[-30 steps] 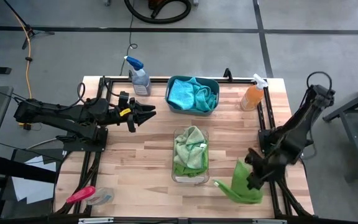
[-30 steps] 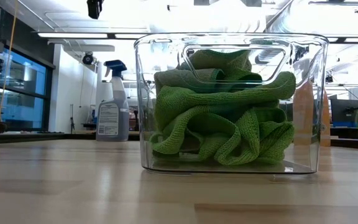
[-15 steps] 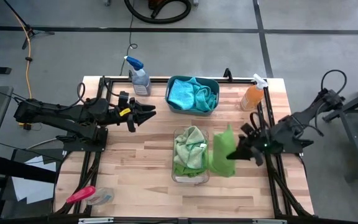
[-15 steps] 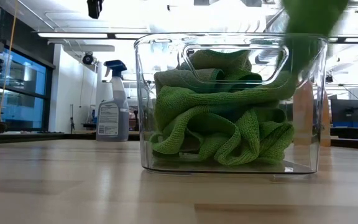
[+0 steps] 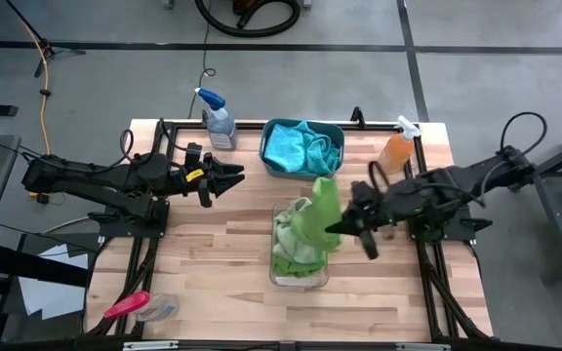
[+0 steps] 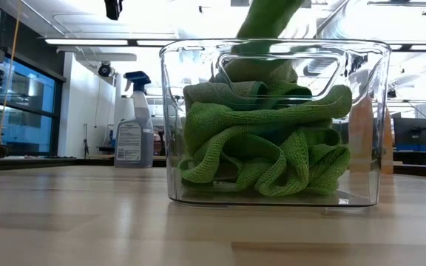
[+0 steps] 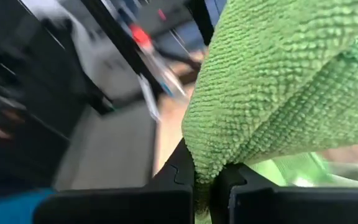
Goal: Sort microfiber towel by color & place in baskets
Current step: Put the green microfiber towel into the transparent bin
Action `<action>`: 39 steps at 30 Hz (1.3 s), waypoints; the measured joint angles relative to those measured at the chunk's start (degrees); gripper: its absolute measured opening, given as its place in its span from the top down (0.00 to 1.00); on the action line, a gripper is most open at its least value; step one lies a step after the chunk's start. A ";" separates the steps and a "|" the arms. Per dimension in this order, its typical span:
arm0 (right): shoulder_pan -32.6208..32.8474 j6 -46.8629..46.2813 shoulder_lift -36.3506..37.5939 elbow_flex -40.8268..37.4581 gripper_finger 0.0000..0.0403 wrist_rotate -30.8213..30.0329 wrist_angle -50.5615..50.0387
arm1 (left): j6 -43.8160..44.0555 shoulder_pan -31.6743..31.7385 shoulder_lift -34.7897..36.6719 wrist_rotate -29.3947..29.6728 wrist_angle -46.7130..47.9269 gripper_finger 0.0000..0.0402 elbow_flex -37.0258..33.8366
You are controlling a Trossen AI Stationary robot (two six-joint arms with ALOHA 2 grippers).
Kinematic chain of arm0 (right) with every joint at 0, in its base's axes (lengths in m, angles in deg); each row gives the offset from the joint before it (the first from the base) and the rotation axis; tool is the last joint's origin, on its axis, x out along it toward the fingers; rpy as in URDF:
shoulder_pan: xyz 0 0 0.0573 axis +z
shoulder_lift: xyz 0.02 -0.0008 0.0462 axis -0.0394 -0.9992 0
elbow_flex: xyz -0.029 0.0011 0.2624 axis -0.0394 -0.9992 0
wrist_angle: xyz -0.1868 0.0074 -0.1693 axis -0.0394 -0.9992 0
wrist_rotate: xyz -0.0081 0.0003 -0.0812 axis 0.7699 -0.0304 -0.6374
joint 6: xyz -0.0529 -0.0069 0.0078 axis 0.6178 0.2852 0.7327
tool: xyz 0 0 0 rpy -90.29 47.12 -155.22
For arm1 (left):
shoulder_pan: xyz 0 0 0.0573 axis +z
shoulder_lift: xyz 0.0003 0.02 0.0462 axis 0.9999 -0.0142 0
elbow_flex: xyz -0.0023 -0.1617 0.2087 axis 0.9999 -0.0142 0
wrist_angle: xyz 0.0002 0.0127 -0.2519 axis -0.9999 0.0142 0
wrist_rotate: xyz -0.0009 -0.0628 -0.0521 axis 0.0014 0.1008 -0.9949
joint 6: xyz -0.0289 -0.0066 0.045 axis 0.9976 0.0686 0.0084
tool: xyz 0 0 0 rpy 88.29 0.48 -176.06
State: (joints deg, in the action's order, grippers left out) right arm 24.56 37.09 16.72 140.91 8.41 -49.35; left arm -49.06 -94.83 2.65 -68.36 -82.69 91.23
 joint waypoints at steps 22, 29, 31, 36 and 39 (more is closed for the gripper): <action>-3.21 20.49 -25.25 9.46 1.00 -4.96 -17.23 | -1.52 -0.01 0.00 -0.02 0.04 0.51 0.00; -3.47 27.00 -33.14 9.46 1.00 2.38 -17.64 | -1.52 -0.01 0.00 -0.01 0.04 0.51 0.00; -4.02 26.36 -35.02 9.46 1.00 2.53 -17.65 | -1.52 -0.02 0.00 -0.02 0.02 0.51 0.00; -6.00 22.91 -38.44 9.46 1.00 2.89 -19.14 | -0.19 -0.02 0.00 -0.39 0.02 0.51 0.00; -7.28 21.96 -39.85 9.48 1.00 3.90 -20.00 | 0.39 -0.01 0.00 -1.41 0.02 0.51 0.00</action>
State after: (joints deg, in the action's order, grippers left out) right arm 17.29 59.05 -23.13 150.38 12.32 -69.35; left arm -48.67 -94.84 2.65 -69.77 -82.67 91.23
